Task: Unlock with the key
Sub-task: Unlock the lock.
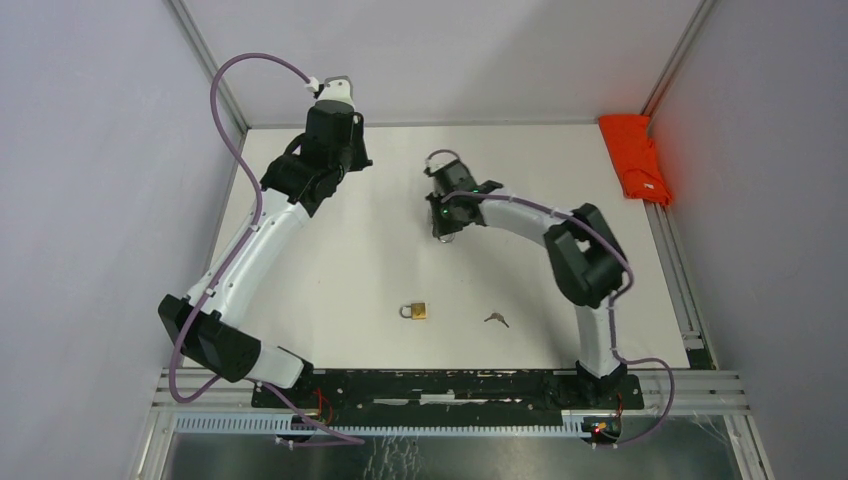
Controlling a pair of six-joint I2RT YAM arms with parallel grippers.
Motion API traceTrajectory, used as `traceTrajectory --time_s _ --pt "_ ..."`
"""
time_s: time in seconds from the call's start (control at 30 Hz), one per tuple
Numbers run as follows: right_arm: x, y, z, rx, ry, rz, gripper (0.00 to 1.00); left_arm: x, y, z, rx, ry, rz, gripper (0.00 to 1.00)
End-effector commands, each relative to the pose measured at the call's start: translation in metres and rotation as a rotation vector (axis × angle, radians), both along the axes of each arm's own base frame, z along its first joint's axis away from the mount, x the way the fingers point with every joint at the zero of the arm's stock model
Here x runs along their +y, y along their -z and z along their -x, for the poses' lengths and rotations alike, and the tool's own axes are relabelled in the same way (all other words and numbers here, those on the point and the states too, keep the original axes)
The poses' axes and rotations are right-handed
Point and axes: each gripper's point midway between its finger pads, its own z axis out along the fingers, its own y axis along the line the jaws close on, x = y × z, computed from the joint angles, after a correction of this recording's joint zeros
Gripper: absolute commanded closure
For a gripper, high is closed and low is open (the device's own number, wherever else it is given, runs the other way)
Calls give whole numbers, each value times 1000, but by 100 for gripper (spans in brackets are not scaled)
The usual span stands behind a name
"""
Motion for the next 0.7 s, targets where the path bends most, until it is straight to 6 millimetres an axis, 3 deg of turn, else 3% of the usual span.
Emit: traceTrajectory --time_s 0.0,0.17,0.43,0.53,0.6,0.67 --pt "23 -96 -18 -101 -27 -467 100 1 -20 0 -63 -1 31 83" --pt "6 -107 0 0 -15 -755 100 -6 -16 -1 -50 22 44 83" --pt "-23 -75 29 152 111 -962 100 -20 -7 -5 -28 83 67 83" --pt "-25 -63 26 128 92 -867 100 -23 -1 -7 -20 89 70 84" --pt "-25 -63 17 52 54 -712 94 -20 1 -9 -18 71 60 84" --pt "-20 -75 5 -62 -8 -546 87 -19 0 -9 -20 63 60 84"
